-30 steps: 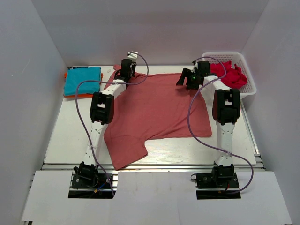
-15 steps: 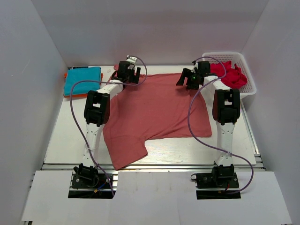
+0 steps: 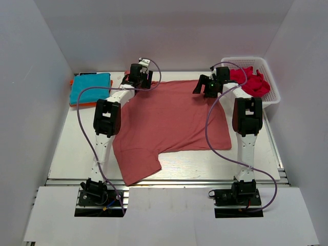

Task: Fold and stack the t-shirts
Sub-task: Flatten out the tshirt

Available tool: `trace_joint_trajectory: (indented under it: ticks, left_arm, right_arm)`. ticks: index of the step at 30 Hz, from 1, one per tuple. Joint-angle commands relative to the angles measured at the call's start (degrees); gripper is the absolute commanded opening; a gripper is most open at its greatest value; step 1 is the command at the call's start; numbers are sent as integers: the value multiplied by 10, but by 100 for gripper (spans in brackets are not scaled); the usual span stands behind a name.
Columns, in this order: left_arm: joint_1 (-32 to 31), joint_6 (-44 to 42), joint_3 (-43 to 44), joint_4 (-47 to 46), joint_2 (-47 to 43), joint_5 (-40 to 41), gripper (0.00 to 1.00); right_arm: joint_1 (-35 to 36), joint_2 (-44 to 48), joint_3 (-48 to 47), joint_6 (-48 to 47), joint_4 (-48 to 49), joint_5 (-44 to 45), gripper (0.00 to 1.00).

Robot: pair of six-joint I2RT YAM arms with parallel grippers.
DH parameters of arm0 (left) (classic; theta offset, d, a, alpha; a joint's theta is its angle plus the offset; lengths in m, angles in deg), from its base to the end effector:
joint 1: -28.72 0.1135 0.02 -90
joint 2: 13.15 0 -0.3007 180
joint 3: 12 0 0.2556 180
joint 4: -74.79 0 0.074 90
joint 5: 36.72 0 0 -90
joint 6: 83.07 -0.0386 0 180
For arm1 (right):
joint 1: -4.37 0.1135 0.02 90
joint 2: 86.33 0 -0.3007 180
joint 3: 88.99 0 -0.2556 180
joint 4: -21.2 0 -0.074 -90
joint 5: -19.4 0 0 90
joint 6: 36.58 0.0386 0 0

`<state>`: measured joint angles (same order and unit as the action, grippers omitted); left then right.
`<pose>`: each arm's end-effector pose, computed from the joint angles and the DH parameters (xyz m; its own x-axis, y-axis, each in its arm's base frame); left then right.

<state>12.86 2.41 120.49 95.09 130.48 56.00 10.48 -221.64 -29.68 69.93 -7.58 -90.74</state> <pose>0.5863 -0.1647 0.1837 -0.4817 0.2187 -0.8486 0.2728 0.9577 0.0919 0.5566 0.0729 0.1847 -0.7541 0.1876 -0.6294 -0.1402 0.8903 0.4333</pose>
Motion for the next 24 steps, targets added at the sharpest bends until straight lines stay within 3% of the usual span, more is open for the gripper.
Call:
trace_joint_trajectory:
  ticks: [1,4,11,20,23,24]
  left_arm:
    - [2,-1,34,33,10,-8,77]
    - [2,-1,34,33,10,2,77]
    - [2,10,27,20,16,22,59]
    - [2,40,-3,-31,4,45,43]
    - [2,45,-17,-51,-7,45,27]
    - [2,45,-22,-62,-7,45,16]
  right_arm:
    - [-6,-18,-4,-6,-30,5,90]
    - [-6,-19,-5,-5,-32,7,90]
    - [-7,-21,-5,-4,-32,8,90]
    - [-7,-24,-9,-4,-33,3,90]
    - [-6,-24,-8,-5,-35,4,90]
    - [-7,-24,-8,-6,-35,4,90]
